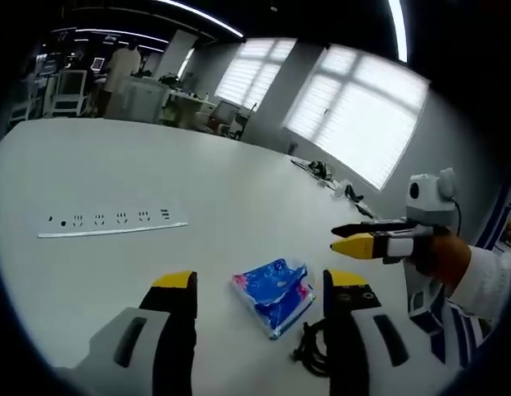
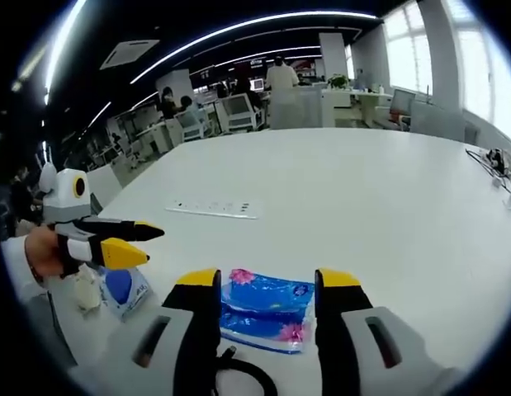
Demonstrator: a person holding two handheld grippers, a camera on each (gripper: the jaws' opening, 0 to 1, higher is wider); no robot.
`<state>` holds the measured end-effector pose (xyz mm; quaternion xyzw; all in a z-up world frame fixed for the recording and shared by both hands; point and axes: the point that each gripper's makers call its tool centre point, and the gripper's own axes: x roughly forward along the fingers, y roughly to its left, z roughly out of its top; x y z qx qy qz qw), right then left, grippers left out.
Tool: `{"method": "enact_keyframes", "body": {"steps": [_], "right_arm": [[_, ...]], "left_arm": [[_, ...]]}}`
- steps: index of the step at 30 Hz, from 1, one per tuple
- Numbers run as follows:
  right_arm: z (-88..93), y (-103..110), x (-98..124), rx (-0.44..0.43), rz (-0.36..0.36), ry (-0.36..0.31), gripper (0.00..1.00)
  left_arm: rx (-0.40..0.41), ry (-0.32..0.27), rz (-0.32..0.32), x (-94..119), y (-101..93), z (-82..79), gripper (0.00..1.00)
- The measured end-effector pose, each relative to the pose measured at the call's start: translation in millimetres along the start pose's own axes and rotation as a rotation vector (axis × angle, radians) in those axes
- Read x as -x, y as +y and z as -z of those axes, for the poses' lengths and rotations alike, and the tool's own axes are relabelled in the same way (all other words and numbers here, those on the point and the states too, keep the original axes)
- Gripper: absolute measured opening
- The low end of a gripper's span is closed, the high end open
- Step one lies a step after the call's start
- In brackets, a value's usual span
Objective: Arrange the tabletop items into an orderly group along one side of the table until the central work area is clear of visible clutter.
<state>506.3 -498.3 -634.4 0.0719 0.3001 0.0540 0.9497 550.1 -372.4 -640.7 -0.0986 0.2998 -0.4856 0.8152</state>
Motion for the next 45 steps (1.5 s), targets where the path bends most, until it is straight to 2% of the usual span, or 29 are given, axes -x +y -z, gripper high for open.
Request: {"method": "enact_keyframes", "body": {"steps": [10,16,28,36,45], "right_arm": [[-7.3,30,5,0.008,-0.038,-0.019,0.46],[-10.3,51,7,0.015,-0.063,-0.030,0.45],[-14.7,91,13,0.030,-0.104,-0.046,0.45],[-8.9,125,17,0.044,-0.141,-0.041,0.45],[-0.8,157,24,0.053,-0.175,-0.035,0.44]], "left_arm": [[-0.006,-0.030,-0.004,28,2.2,-14.6,0.66],[-0.012,-0.055,-0.014,51,6.4,-23.4,0.68],[-0.017,-0.084,-0.044,102,16.7,-28.5,0.68],[-0.025,-0.107,-0.074,138,27.2,-34.7,0.67],[-0.029,-0.112,-0.103,179,35.2,-28.7,0.67]]}}
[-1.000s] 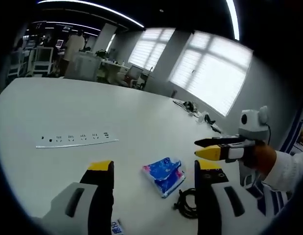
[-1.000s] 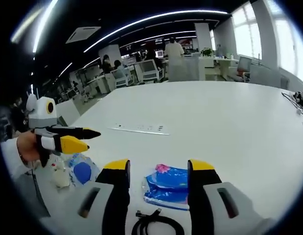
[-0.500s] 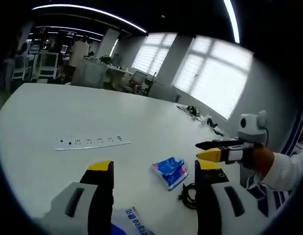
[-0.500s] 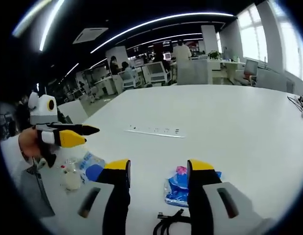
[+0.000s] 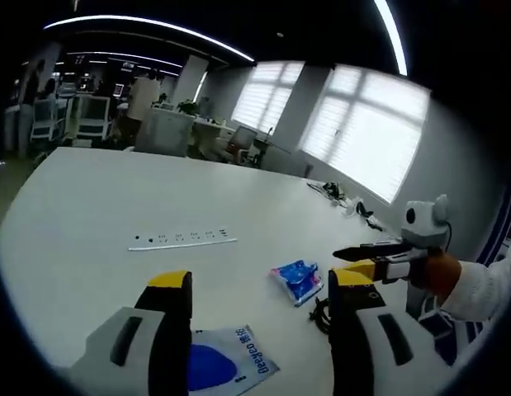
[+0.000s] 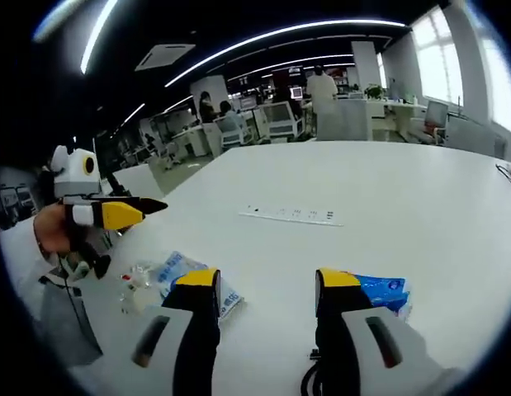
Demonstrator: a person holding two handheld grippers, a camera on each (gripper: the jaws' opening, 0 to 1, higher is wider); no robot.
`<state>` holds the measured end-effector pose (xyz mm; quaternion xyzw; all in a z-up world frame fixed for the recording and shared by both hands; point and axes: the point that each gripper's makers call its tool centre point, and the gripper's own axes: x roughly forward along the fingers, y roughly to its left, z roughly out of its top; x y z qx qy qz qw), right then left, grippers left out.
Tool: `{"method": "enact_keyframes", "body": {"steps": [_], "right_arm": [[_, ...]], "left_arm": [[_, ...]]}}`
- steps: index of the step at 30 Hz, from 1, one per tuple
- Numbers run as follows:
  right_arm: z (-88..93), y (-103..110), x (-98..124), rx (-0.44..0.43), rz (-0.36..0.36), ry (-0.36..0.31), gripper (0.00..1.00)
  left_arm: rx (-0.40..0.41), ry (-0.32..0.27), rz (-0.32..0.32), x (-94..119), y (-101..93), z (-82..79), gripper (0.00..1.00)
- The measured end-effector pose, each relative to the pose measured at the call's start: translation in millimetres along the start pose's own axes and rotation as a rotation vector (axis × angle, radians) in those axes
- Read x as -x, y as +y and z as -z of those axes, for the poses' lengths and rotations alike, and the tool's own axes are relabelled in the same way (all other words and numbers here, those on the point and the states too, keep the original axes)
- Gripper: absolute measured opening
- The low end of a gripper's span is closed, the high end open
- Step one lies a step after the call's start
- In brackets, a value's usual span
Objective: Arrange the tabletop items into an orderly group along one side of the table until the central work area is clear of visible clutter.
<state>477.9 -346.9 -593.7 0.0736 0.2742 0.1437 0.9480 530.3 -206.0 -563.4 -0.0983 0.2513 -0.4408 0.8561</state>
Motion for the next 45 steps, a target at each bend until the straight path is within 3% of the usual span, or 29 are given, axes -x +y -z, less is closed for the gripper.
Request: {"method": "enact_keyframes", "body": {"steps": [14,25,34,45], "right_arm": [[17.6,45,5,-0.003,-0.031,0.017,0.46],[48.0,65,2,-0.056,-0.030,0.045,0.51],[74.3,77,-10,-0.105,-0.029,0.083,0.53],[100.2,81,-27,-0.148,-0.021,0.138,0.52]], "left_arm": [[-0.002,0.004,-0.041,61,26.4,6.5,0.67],[-0.026,0.066,-0.057,95,53.5,25.3,0.67],[-0.033,0.113,-0.064,105,78.2,33.4,0.67],[-0.024,0.163,-0.049,97,103.2,45.5,0.67]]}}
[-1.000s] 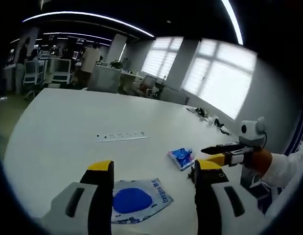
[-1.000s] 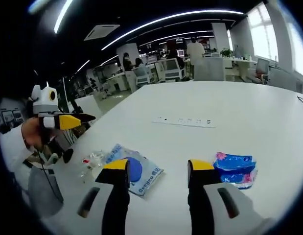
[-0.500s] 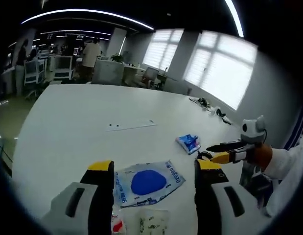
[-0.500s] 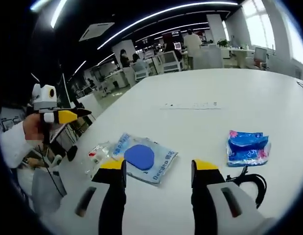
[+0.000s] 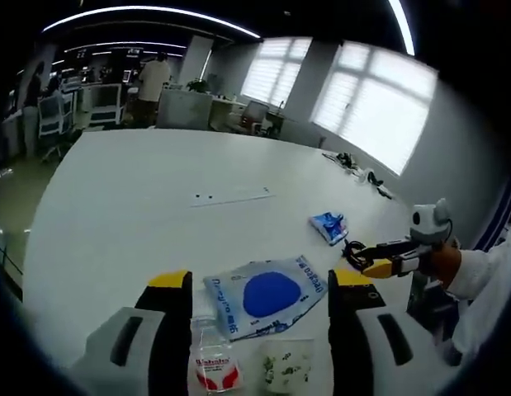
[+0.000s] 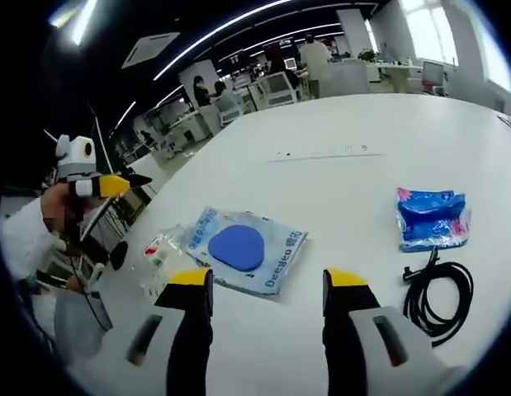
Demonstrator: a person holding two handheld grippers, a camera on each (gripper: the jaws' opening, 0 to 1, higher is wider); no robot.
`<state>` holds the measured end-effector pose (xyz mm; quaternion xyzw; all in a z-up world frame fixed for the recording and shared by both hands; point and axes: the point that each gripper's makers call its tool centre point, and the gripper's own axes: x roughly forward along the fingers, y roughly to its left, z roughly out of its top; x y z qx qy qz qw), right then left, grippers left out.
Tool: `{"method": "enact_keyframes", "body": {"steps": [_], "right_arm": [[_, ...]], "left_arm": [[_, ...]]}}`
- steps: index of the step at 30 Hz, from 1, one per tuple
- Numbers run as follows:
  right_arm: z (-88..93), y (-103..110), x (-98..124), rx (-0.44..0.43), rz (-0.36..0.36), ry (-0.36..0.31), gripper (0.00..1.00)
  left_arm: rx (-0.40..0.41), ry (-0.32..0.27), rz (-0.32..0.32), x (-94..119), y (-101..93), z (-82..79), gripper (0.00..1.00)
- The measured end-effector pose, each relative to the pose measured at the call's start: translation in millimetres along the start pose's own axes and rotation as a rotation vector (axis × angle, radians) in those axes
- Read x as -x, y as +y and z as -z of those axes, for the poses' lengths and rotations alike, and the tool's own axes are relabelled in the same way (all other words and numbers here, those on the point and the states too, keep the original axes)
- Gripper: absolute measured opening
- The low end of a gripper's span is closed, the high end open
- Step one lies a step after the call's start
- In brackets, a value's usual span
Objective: Arrange the tabletop items into an orderly group along one side of the table until the central work area is clear of visible clutter.
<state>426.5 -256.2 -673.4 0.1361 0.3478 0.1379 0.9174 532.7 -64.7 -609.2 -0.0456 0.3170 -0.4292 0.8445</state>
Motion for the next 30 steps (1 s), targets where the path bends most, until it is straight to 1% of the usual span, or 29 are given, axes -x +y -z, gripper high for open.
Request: {"method": "enact_keyframes", "body": {"steps": [2,7,12,18,23,30], "right_arm": [[2.6,-1,-3,-0.008,0.001,0.004,0.51],[9.8,-5,-14,-0.025,0.003,0.025,0.51],[14.3,-7,-21,-0.035,0.008,0.035,0.49],[21.2,-11,-31,-0.057,0.011,0.050,0.45],[25.3,-10,-38,-0.072,0.006,0.059,0.42],[29.6,-13,-48,-0.089,0.008,0.068,0.39]], "left_arm": [[-0.004,0.018,0.001,-3,3.8,3.5,0.67],[0.000,0.039,0.009,-12,11.7,7.6,0.67],[0.005,0.075,0.011,-20,20.0,16.1,0.66],[0.007,0.103,0.019,-30,25.0,20.9,0.65],[0.008,0.140,0.028,-40,29.2,28.9,0.64],[0.020,0.185,0.028,-53,37.4,38.1,0.63]]}}
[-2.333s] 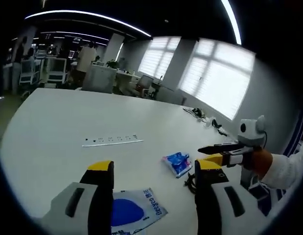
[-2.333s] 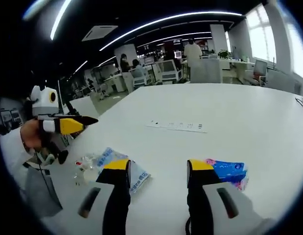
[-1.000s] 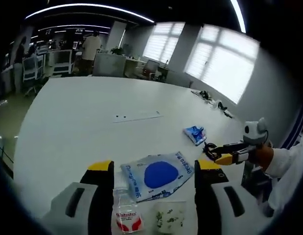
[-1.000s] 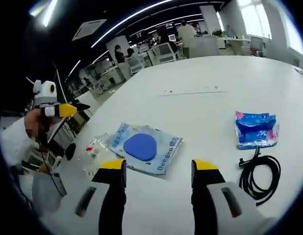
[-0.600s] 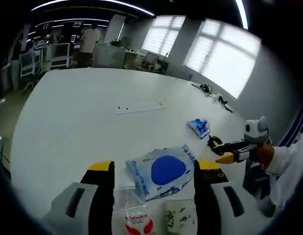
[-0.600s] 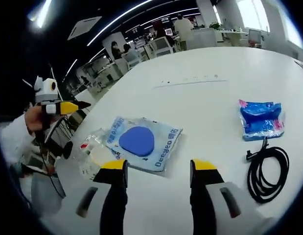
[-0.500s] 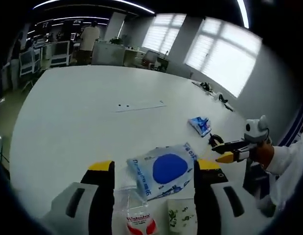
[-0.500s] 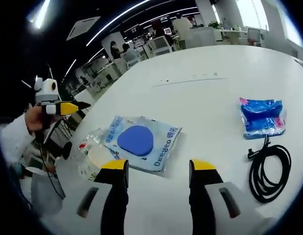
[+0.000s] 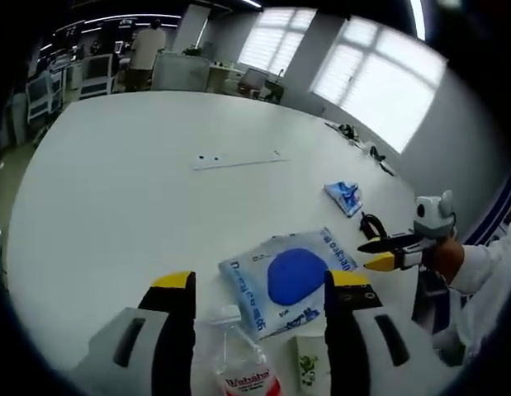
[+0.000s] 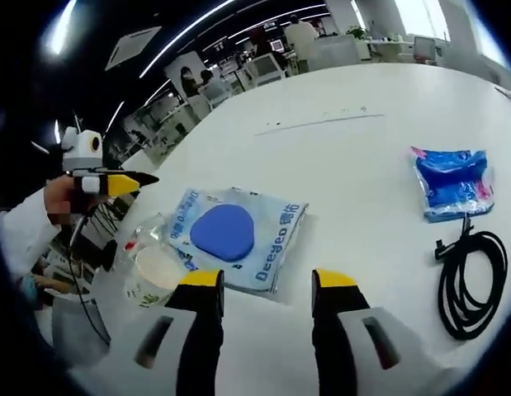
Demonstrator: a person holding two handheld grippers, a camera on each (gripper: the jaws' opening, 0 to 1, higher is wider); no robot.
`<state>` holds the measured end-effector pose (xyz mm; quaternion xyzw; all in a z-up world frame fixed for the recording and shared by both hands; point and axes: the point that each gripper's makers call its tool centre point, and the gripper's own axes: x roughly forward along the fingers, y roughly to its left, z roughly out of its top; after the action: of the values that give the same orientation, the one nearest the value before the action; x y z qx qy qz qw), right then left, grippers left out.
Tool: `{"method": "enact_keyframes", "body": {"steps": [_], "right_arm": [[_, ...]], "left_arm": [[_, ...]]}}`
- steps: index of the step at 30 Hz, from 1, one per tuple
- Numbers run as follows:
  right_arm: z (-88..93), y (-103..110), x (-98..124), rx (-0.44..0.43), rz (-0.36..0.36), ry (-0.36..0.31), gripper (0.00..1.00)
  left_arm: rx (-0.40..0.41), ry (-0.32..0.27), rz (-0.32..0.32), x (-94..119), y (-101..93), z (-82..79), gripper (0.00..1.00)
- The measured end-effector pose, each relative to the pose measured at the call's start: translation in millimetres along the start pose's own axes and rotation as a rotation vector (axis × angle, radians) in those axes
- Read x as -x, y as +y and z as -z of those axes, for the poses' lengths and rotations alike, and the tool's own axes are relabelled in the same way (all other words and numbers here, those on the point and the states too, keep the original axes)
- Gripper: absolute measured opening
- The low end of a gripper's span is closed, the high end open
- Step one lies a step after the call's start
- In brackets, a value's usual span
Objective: Arrange the tabletop items into an orderly group along one side of the table until the central work area is clear of visible clutter.
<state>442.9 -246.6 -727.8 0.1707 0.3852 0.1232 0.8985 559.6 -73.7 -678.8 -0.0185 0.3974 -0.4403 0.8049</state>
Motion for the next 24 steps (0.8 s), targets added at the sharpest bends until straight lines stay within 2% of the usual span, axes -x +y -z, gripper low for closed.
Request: {"method": "enact_keyframes", "body": {"steps": [12,24], "right_arm": [[9.3,-3,-12,-0.027,-0.002,0.019,0.30],[17.1,-3,-21,-0.053,-0.014,0.040,0.20]], "left_arm": [[-0.008,0.088,0.000,-27,9.5,12.2,0.52],[0.012,0.180,-0.018,-50,20.5,31.0,0.34]]}}
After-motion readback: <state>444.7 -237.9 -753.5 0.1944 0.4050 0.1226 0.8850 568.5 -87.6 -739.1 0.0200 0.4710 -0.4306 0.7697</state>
